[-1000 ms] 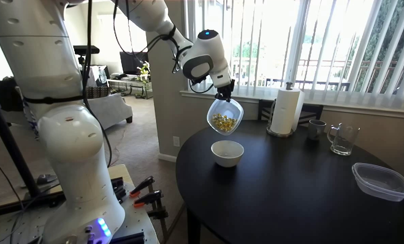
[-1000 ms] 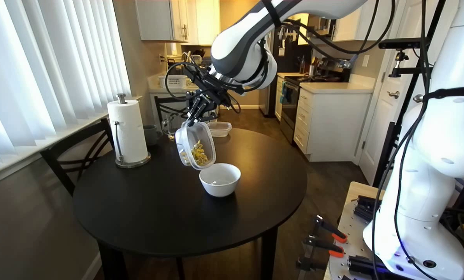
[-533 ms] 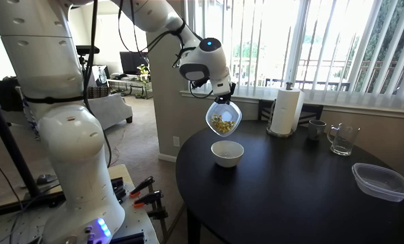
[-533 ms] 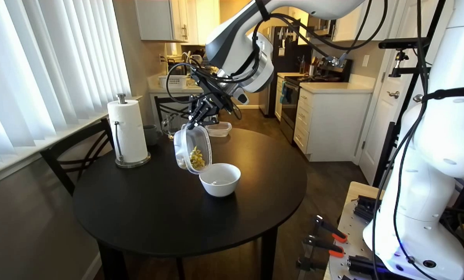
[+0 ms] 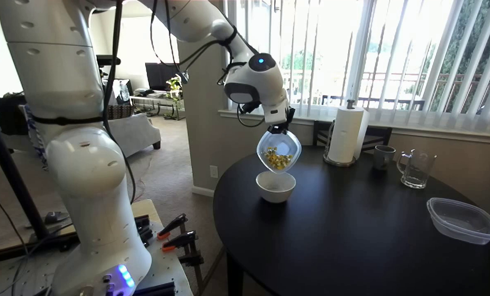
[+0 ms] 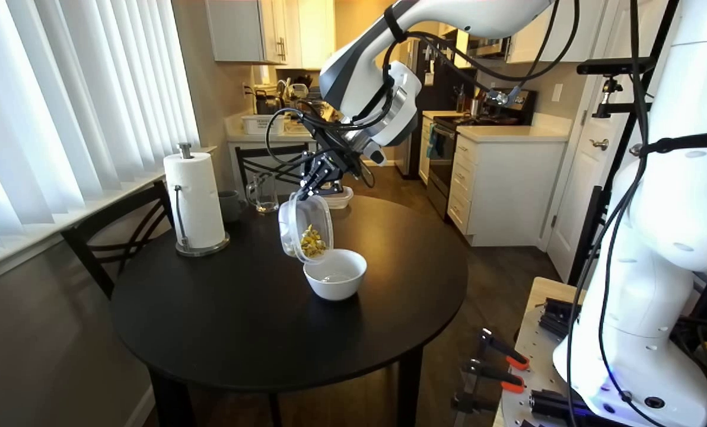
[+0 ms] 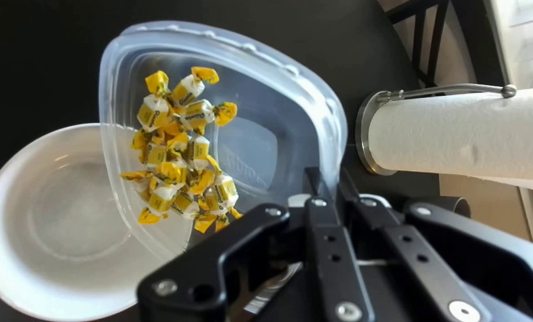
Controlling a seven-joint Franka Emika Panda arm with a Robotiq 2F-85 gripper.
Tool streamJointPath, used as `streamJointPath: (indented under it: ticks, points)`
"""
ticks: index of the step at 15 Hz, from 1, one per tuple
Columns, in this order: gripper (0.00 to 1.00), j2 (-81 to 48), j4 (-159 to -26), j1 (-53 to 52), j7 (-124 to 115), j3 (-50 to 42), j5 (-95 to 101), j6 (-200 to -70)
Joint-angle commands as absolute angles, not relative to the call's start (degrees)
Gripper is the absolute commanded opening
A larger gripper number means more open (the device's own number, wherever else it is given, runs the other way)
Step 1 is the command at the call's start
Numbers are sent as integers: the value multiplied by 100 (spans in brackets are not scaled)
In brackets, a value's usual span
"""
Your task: Pick up the lunchbox, then pour its contents into the bowl
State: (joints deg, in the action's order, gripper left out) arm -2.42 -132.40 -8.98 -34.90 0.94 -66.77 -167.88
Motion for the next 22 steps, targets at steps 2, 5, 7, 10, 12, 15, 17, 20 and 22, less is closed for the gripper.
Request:
streamJointPath:
  ticks: [2,5,7,10,12,15,17,20,22]
  points:
    - [2,-495,-12960,-897,-2941,139,-7484,-17212]
    - [2,-596,-12812,-888,-2620,143,-7958,-17372]
    - [2,-643,-12740,-883,-2376,141,-8284,-17450]
    - [2,-667,-12611,-891,-1884,148,-8988,-17659]
    - [2,-647,-12513,-908,-1476,136,-9530,-17808]
    - [2,-652,-12386,-928,-892,98,-10070,-17883]
    - [2,-653,-12325,-927,-522,69,-10388,-17869]
    - [2,-657,-12266,-933,49,9,-10857,-17867]
    - [2,-633,-12252,-919,505,-68,-11250,-17780]
